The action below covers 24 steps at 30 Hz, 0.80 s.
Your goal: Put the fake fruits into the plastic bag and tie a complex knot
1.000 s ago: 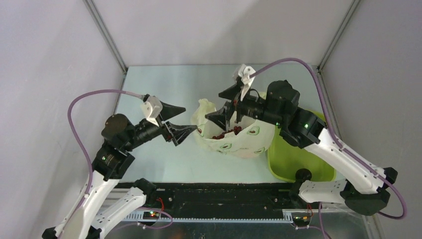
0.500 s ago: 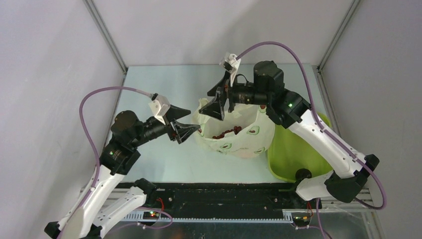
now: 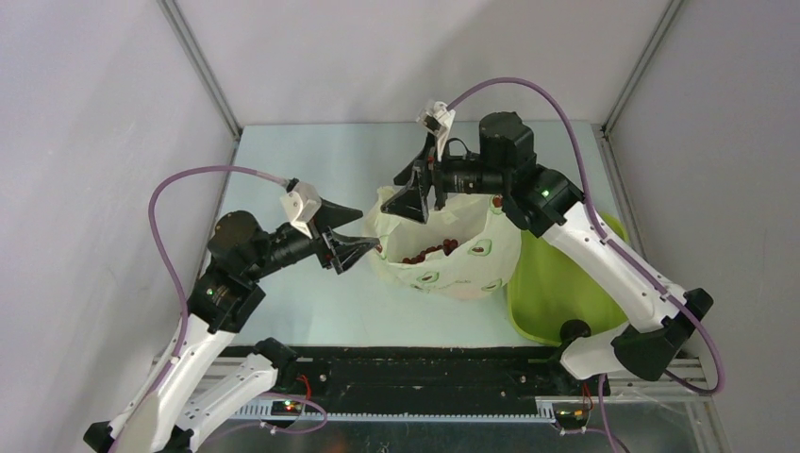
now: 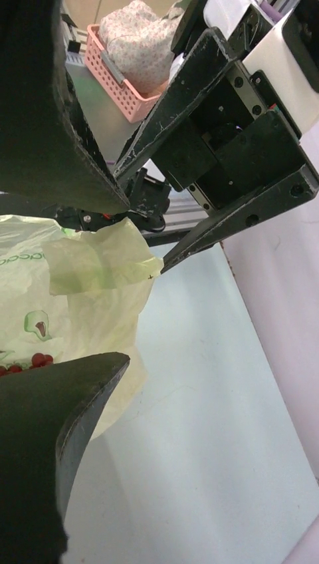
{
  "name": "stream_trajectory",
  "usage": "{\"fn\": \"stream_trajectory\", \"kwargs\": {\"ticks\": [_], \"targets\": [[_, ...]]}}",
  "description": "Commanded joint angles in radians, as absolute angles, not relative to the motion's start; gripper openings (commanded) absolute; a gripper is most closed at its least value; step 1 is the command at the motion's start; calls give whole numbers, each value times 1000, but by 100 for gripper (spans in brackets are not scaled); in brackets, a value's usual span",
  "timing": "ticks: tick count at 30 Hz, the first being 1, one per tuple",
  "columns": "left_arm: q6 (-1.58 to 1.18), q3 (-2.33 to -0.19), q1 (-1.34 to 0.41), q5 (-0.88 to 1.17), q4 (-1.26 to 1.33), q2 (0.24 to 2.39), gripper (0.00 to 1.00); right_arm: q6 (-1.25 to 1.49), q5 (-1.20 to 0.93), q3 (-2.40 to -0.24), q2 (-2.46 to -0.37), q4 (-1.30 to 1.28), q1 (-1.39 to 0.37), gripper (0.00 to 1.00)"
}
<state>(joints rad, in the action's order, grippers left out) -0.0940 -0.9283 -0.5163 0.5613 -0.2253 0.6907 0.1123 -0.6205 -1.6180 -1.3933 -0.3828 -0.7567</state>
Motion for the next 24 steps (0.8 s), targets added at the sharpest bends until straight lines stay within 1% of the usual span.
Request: {"fn": "stream_trajectory", "kwargs": {"ticks": [1,2,3,4,5,6,7,8,9,10,11,12,14,17,21,24], "targets": [[-70,-928,-511,590,-190,680,72,118,-667,-1616,-1409,-349,-753,77],[-71,-927,-511,592,-190,680,72,119,-676,-1615,-1410,-345,-751,70],[-71,-928,-511,595,-189,682,72,123,-681,-1614,-1408,-341,-752,66],[-71,-929,-511,597,-189,682,72,126,-691,-1615,-1407,-334,-750,56],[-71,-929,-511,601,-189,682,72,128,-695,-1615,-1404,-330,-750,50],[-72,-930,-511,602,-187,683,74,132,-701,-1617,-1400,-323,-749,38],[-75,-930,-511,605,-186,683,75,133,-702,-1619,-1398,-319,-750,32],[-82,-932,-512,605,-178,682,79,136,-707,-1621,-1392,-317,-750,23],[-95,-934,-511,605,-173,681,82,136,-708,-1622,-1389,-318,-751,20],[-103,-937,-511,603,-161,678,87,138,-716,-1623,-1380,-320,-752,14],[-120,-949,-511,604,-154,678,90,136,-723,-1626,-1374,-332,-754,11],[-131,-955,-511,602,-141,679,95,130,-726,-1632,-1364,-338,-757,6],[-170,-979,-511,617,-101,686,99,120,-732,-1640,-1348,-360,-765,0],[-224,-1015,-511,654,-16,714,99,104,-762,-1662,-1339,-414,-776,0],[-243,-1059,-512,731,67,815,99,88,-786,-1662,-1322,-452,-786,0],[-279,-1077,-512,878,119,893,99,99,-796,-1644,-1297,-442,-787,0]]}}
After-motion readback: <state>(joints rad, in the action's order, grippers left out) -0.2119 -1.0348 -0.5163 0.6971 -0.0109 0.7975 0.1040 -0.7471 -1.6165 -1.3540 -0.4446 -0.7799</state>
